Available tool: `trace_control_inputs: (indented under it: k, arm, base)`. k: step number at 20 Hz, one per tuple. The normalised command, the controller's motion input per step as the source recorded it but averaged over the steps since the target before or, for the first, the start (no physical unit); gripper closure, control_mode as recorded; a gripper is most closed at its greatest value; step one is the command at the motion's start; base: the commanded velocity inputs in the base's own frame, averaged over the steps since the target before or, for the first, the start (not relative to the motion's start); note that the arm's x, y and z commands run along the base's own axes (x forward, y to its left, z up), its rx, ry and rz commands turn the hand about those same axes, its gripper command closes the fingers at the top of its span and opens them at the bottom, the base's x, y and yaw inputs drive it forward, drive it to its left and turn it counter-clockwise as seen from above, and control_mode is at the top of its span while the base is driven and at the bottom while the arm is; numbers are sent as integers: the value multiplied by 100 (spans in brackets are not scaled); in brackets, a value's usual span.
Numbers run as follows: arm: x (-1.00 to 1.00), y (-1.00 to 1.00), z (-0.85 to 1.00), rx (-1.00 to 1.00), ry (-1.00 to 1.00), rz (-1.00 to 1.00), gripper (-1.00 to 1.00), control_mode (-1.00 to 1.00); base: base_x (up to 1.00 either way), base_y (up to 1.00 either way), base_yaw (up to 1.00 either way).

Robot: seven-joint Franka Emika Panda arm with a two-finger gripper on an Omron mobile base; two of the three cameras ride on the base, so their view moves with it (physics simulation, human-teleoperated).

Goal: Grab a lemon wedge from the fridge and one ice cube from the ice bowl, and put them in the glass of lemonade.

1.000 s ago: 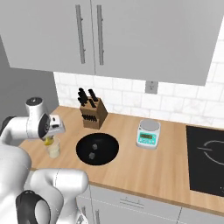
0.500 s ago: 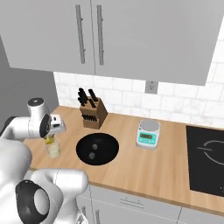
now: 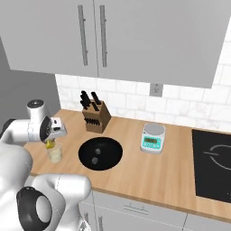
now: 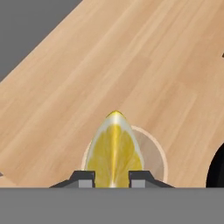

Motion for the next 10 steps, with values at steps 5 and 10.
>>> trace_control_inputs:
  k: [5, 10]
  arm:
    - [13, 0, 0, 0, 0, 0, 100, -100]
    - [0, 4, 0, 0, 0, 0, 100, -100]
  base:
    - [0, 0, 0]
    - [0, 0, 0]
